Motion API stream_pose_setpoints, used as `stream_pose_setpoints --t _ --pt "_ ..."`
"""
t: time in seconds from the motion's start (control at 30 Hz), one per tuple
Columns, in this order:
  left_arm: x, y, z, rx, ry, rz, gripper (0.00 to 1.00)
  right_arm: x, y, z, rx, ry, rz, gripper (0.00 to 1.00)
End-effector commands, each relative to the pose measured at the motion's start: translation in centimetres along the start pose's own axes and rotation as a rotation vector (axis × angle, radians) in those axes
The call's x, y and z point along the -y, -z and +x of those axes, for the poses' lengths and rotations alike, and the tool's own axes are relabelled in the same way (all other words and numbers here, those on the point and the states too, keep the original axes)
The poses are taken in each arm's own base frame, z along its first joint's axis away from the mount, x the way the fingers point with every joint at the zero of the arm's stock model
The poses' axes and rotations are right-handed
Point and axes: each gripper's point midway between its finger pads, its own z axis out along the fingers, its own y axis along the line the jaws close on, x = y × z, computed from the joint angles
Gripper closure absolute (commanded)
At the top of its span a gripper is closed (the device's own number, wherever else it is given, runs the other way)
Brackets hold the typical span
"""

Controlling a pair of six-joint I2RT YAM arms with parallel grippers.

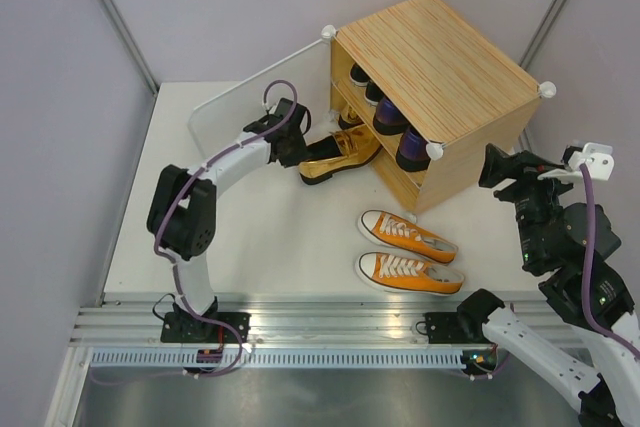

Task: Place and organize the shoes in the shoe cabinet
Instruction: Place the shoe in the shoe cabinet.

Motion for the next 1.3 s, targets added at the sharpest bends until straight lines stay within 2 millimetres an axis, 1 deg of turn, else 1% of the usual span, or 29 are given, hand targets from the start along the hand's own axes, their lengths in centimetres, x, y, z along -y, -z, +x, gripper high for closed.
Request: stream_pose_setpoints --t 0.0,0.03,0.07,0.1,0.13,0.17,0.23,0.3,0.33,0.37,0.43,0.47,0.6,0.73,0.8,0.83,0.93,1.03,1.13,1.27 --pt "4.8 0.4 -3.1 0.064 0.019 0.147 0.98 0.2 -0.2 -0.2 0.004 0.021 0.016 0.28" --pt "5.1 0.3 -3.1 0.062 0.018 0.152 0.98 0.1 -0.2 -0.1 0.001 0.024 0.015 0.28" --pt "5.8 0.4 -3.5 0.067 0.020 0.166 0.98 0.1 -0.3 -0.1 0.002 0.023 0.015 0.28" --pt "6.0 -0.2 -3.3 0.056 0.022 0.168 0.98 0.1 -0.3 0.0 0.000 0.026 0.017 0.28" --pt "6.5 -0.2 -3.3 0.056 0.022 0.176 0.98 0.0 -0.3 0.1 -0.002 0.027 0.014 0.28" --pt "7.2 -0.1 -3.8 0.065 0.021 0.190 0.98 0.0 -0.4 0.1 -0.002 0.026 0.016 0.28" --pt "7.8 -0.7 -3.7 0.059 0.019 0.197 0.98 -0.1 -0.4 0.2 -0.004 0.023 0.013 0.28" --pt "8.7 -0.7 -4.2 0.068 0.022 0.214 0.98 -0.1 -0.5 0.4 -0.008 0.026 0.010 0.28" --pt "8.9 -1.2 -4.0 0.062 0.019 0.210 0.98 -0.2 -0.5 0.4 -0.009 0.026 0.009 0.28" --pt "9.4 -1.1 -4.4 0.068 0.022 0.223 0.98 -0.2 -0.5 0.6 -0.012 0.030 0.011 0.28" --pt "9.7 -2.0 -4.0 0.054 0.024 0.223 0.98 -0.2 -0.5 0.6 -0.013 0.032 0.010 0.28" --pt "10.3 -2.0 -4.3 0.059 0.021 0.235 0.98 -0.3 -0.6 0.7 -0.015 0.033 0.009 0.28" --pt "11.6 -2.6 -3.8 0.041 0.009 0.260 0.98 -0.4 -0.7 0.7 -0.018 0.037 0.006 0.28" --pt "12.3 -3.3 -3.2 0.026 0.006 0.268 0.96 -0.5 -0.9 0.9 -0.023 0.042 0.008 0.28" --pt "12.4 -3.7 -2.9 0.016 0.008 0.271 0.86 -0.5 -0.9 0.9 -0.022 0.044 0.011 0.28" --pt "12.4 -3.7 -2.9 0.016 0.008 0.271 0.73 -0.5 -0.9 1.0 -0.026 0.045 0.011 0.28" --pt "12.5 -3.8 -2.7 0.015 0.004 0.273 0.58 -0.5 -1.0 1.2 -0.030 0.051 0.013 0.28" --pt "12.6 -3.5 -2.8 0.018 -0.004 0.277 0.48 -0.6 -1.1 1.3 -0.033 0.051 0.013 0.28" --pt "12.5 -3.0 -2.7 0.021 -0.014 0.279 0.42 -0.5 -1.1 1.4 -0.032 0.053 0.015 0.28" --pt "12.1 -1.9 -3.2 0.043 -0.035 0.278 0.40 -0.5 -1.1 1.4 -0.033 0.051 0.017 0.28"
